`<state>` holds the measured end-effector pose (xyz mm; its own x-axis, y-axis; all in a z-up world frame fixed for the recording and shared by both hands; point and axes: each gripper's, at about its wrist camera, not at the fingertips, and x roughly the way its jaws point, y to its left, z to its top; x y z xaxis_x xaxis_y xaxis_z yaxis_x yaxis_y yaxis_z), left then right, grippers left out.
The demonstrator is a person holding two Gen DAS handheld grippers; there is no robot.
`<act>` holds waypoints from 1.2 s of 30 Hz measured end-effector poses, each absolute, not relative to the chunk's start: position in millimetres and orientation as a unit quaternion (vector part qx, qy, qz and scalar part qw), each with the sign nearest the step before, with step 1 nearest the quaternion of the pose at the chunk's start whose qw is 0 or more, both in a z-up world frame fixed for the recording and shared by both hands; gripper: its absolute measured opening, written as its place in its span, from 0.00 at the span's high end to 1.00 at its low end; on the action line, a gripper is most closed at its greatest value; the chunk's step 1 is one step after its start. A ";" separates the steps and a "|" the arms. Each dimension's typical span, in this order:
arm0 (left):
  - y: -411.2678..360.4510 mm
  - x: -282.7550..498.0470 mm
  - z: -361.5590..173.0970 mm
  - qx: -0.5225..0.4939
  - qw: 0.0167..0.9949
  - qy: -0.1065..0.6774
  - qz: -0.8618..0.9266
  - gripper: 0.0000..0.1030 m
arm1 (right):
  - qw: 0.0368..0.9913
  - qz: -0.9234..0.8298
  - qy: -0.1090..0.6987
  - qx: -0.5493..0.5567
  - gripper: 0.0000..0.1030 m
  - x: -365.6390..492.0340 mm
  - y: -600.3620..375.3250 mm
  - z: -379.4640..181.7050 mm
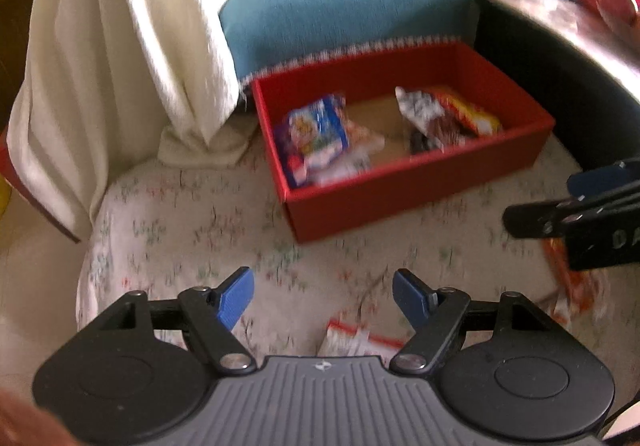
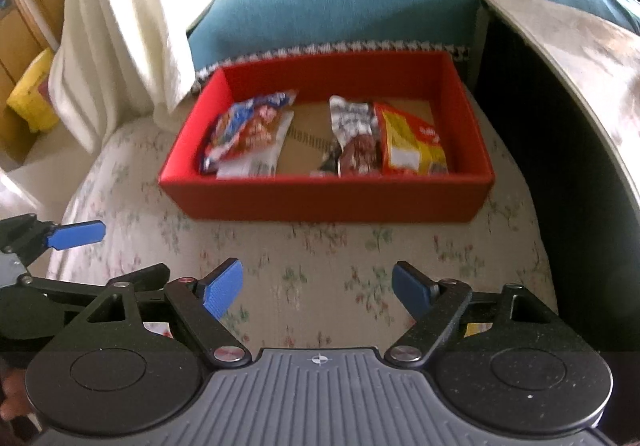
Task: Organize snacks
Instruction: 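Move the left tool to the white sachet while the right tool approaches the red packet, then grasp the white spicy-strip sachet with the left tool while the right tool grasps the white-red pouch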
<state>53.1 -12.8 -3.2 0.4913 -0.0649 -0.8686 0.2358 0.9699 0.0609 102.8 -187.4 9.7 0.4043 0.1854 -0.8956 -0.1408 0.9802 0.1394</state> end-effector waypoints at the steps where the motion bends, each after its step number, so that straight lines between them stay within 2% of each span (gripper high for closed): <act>1: -12.1 49.4 -6.1 0.088 0.856 0.502 -0.089 0.32 | 0.836 0.096 0.540 0.020 0.16 99.2 -188.5 8.3; 14: -3.6 23.3 -54.4 0.129 0.814 0.560 -0.088 0.31 | 0.823 0.096 0.559 0.032 0.15 67.9 -203.6 -1.7; 16: -0.4 22.8 -58.2 0.127 0.816 0.557 -0.089 0.23 | 0.824 0.090 0.558 0.044 0.15 67.1 -211.6 0.2; 25: 11.4 21.3 -73.7 0.102 0.794 0.586 -0.126 0.13 | 0.840 0.042 0.524 0.136 0.12 63.9 -267.8 17.8; 30: 12.8 21.3 -70.8 0.100 0.796 0.582 -0.136 0.18 | 0.819 0.049 0.559 0.116 0.11 61.3 -249.3 -7.5; 32: 11.1 20.6 -68.4 0.101 0.797 0.578 -0.141 0.33 | 0.804 0.071 0.583 0.090 0.11 60.4 -229.0 -21.7; 33: 9.8 19.4 -66.4 0.101 0.799 0.575 -0.144 0.36 | 0.799 0.080 0.591 0.080 0.11 59.9 -220.3 -27.1; 35: 7.0 18.0 -64.0 0.101 0.801 0.572 -0.146 0.51 | 0.789 0.091 0.605 0.060 0.11 59.8 -206.3 -37.4; 36: 6.4 17.8 -63.2 0.102 0.801 0.572 -0.146 0.52 | 0.785 0.090 0.611 0.055 0.11 60.4 -203.2 -41.6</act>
